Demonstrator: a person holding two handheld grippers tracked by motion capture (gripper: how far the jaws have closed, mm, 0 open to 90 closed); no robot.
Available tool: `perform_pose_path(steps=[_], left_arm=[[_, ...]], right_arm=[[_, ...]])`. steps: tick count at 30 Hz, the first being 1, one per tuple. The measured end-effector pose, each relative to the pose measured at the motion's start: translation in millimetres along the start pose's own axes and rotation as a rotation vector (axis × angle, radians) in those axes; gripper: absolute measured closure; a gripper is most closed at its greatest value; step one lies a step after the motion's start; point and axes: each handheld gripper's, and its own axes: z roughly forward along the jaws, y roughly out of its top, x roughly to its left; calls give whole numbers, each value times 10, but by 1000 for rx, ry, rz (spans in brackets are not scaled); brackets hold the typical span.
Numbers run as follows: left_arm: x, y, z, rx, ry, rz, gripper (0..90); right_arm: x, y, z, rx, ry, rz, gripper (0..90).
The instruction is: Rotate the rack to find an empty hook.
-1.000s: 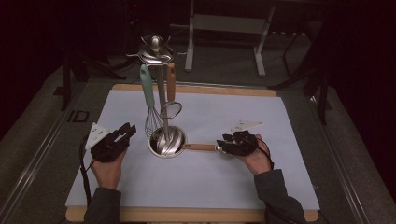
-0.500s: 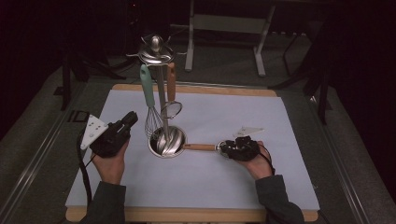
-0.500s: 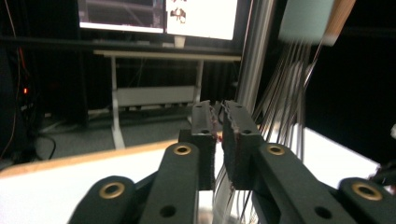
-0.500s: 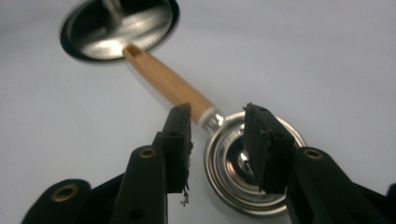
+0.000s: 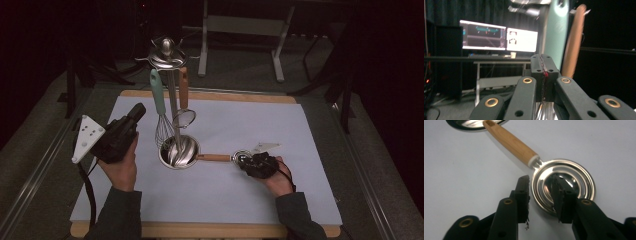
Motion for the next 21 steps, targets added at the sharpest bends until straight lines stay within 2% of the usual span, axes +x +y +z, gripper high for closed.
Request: perform_pose_path(steps=[2,3,10,12,15,21], left_arm=[[0,0,0,0,0,0,897],[-79,107,27,-38,-23,26,897],[-161,276,119,-87,-50,30,897],[-177,299,133,-91,-54,33,897],[-227,377,191,-102,-65,59,897],[-262,444,278,-107,-68,76,896]], right_arm=[[-4,-13,-5,3,0,7,691],[-11,-24,-8,-1,-5,10,718],[1,-38,12,5,-31,-2,776],[0,-40,11,6,-30,-1,789],[0,-52,7,14,-47,-8,854],[-3,-56,3,12,-38,-3,848]])
